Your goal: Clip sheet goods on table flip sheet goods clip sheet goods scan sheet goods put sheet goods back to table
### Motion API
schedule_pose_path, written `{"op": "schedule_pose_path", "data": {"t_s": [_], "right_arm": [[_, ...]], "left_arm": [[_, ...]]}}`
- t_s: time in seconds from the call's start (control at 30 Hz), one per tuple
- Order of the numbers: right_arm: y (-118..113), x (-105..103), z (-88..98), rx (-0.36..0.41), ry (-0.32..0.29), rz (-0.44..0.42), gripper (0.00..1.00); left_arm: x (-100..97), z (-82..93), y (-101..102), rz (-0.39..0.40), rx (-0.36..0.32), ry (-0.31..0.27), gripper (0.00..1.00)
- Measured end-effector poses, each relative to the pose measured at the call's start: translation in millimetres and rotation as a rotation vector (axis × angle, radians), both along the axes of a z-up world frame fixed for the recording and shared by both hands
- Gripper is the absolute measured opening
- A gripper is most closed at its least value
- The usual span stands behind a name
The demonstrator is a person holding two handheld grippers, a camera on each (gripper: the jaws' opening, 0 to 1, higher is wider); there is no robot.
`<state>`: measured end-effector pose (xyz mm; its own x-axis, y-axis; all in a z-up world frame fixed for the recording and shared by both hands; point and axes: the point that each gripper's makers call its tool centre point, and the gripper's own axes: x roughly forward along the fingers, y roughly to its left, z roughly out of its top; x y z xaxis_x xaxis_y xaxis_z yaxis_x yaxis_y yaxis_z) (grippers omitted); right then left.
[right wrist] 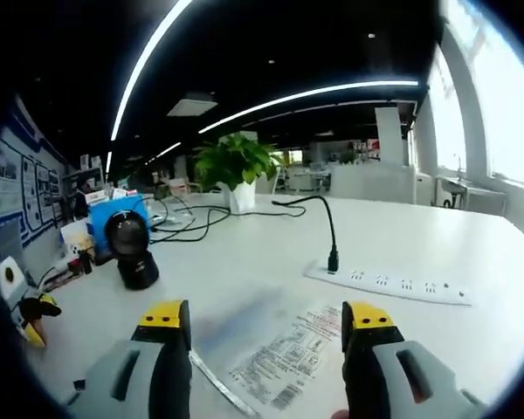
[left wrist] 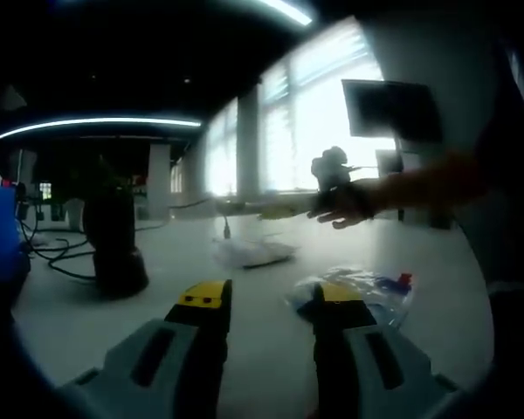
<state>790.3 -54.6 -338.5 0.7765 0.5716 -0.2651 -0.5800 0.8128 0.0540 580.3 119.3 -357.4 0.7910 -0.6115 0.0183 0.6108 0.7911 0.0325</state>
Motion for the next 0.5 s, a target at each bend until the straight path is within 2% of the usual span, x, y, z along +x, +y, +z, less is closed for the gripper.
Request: {"op": "schedule_pose_path", "data": {"t_s": [0.13,0.17,0.2,0.27,0.33,0.5], "right_arm": [[-5,-22,19.7,-0.003,-0.055,0.004,0.63],[-7,-26,26.3,0.028,-0.064,-0.008,0.63],[-11,-32,29.9,0.081,-0.038,-0.032,0.63],[-19,-40,34.1,0.098,-0.035,-0.04,0.62],[-23,-51,37.8,0.102,-0.043,-0.037,0.61],[-44,-72,51.1,0.084,-0.106,-0.051,0.58]], "left_arm": [[0.2,0.7,1,0.002,-0.003,-0.002,0.3],[0.2,0.9,1,0.001,-0.005,-0.002,0.3],[0.2,0.9,1,0.001,-0.005,-0.002,0.3],[0.0,1.5,1,0.0,-0.008,-0.004,0.3],[-0.3,1.8,0,-0.001,-0.008,-0.005,0.3],[0.1,2.4,1,0.001,-0.011,-0.005,0.3]]}}
